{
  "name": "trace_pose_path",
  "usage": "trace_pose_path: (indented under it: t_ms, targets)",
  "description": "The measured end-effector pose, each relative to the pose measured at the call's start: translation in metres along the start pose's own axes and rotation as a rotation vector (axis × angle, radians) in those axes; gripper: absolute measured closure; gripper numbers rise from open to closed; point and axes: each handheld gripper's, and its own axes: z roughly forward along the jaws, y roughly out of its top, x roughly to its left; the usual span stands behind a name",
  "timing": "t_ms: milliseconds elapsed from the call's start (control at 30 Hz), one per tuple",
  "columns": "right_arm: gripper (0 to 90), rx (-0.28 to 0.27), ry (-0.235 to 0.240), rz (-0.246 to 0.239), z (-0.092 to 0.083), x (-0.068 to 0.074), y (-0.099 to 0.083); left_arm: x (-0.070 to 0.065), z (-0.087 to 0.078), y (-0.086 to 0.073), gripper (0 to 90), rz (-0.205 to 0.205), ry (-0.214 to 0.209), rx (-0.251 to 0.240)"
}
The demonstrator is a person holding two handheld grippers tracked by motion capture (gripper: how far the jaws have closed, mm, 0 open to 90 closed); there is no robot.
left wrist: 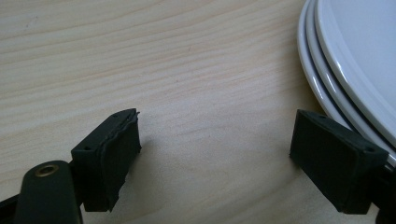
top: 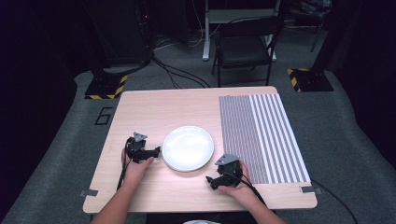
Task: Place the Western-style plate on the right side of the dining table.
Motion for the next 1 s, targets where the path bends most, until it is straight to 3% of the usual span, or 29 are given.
trace_pose_path:
  t_ms: [1000]
  targets:
    - [5.1, 0.001, -0.006, -0.004, 0.0012, 0.0006, 0.0008, -0.0001, 0.0002, -0.0002, 16.2, -0.007, 0.001, -0.007]
